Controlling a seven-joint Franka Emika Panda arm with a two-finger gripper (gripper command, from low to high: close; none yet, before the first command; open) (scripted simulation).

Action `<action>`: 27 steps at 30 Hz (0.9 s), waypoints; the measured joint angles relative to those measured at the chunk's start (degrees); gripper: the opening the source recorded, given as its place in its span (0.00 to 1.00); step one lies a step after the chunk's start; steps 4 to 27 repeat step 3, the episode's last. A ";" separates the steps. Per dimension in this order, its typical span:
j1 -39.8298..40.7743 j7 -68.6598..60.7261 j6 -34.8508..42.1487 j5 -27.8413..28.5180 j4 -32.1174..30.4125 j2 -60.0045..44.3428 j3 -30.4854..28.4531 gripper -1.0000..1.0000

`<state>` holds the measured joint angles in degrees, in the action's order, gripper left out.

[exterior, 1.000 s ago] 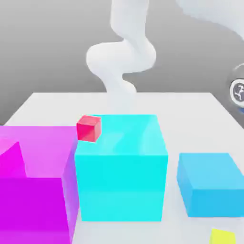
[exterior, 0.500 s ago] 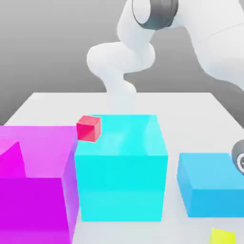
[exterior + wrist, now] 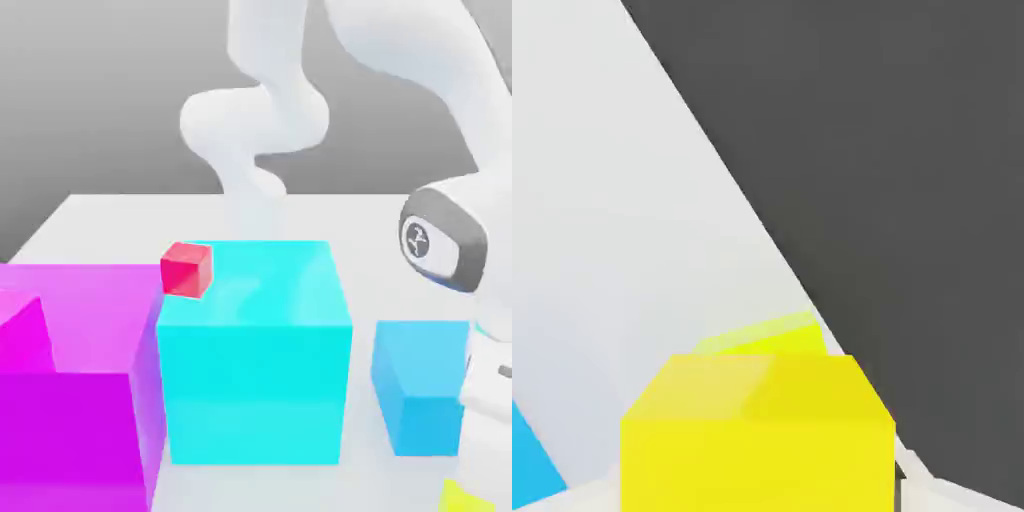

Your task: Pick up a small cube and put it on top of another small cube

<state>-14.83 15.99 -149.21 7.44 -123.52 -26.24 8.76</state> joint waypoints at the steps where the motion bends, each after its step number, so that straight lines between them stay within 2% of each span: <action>1: 0.00 0.00 0.00 0.00 0.00 0.00 0.00 1.00; 27: 0.00 0.00 0.00 0.00 0.00 0.00 0.00 1.00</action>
